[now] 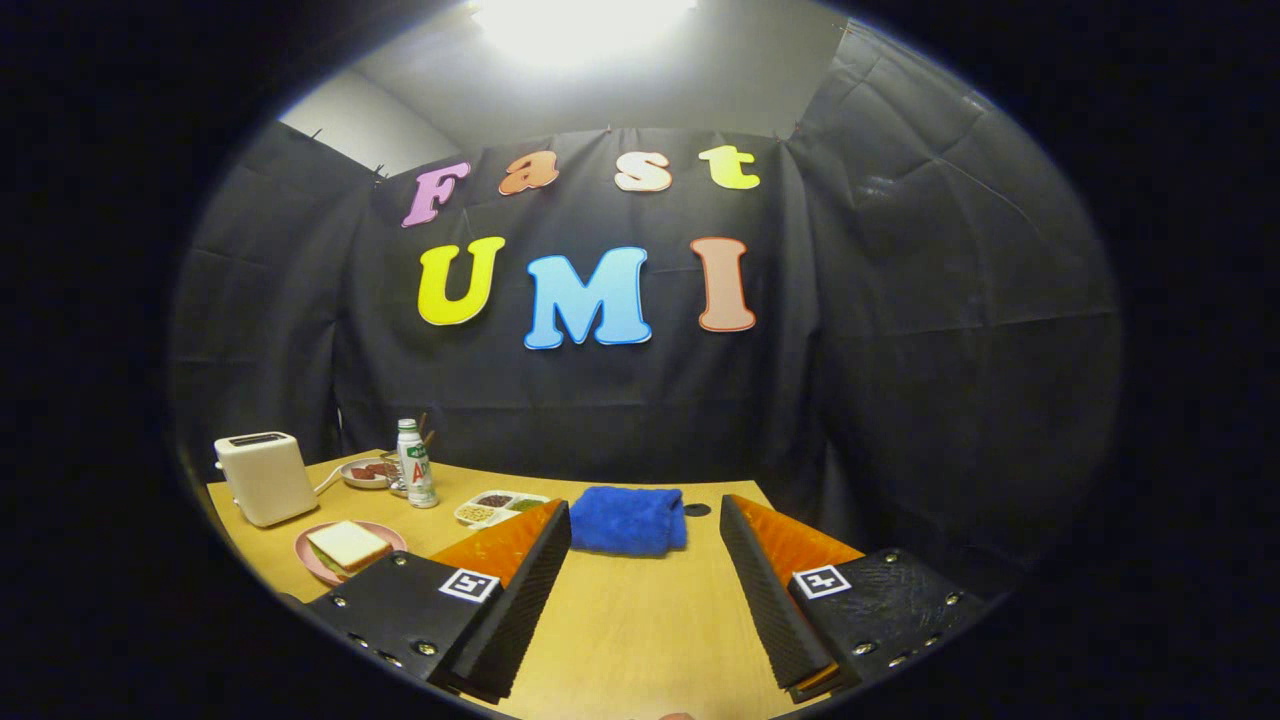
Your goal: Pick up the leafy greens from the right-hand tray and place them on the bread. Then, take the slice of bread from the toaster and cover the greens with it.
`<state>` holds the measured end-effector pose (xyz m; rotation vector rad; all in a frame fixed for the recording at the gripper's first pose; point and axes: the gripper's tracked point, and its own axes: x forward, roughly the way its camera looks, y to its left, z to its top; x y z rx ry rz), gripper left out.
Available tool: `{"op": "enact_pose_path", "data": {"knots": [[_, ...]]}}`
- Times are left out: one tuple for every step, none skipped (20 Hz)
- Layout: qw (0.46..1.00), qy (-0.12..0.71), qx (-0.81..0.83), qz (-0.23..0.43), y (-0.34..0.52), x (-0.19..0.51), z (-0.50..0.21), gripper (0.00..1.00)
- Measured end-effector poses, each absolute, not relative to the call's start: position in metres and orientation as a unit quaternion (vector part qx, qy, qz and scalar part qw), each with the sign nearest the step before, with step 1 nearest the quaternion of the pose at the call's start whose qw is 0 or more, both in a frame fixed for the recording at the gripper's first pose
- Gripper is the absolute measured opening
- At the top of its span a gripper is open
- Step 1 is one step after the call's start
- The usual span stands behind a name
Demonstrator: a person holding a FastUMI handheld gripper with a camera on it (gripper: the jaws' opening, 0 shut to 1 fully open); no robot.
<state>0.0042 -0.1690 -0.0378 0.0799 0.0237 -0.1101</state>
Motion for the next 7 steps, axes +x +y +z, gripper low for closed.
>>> {"op": "enact_pose_path", "data": {"knots": [[0.998, 0.011, 0.038, -0.058, -0.183, 0.003, -0.042, 0.91], [0.998, 0.008, 0.037, -0.058, -0.196, 0.002, -0.046, 0.91], [0.998, 0.006, 0.037, -0.056, -0.208, 0.001, -0.052, 0.91], [0.998, 0.002, 0.036, -0.051, -0.217, 0.001, -0.057, 0.91], [0.998, -0.002, 0.035, -0.045, -0.227, 0.003, -0.062, 0.91], [0.999, -0.007, 0.033, -0.037, -0.234, 0.005, -0.066, 0.91], [0.999, -0.014, 0.03, -0.027, -0.241, 0.008, -0.071, 0.91]]}}
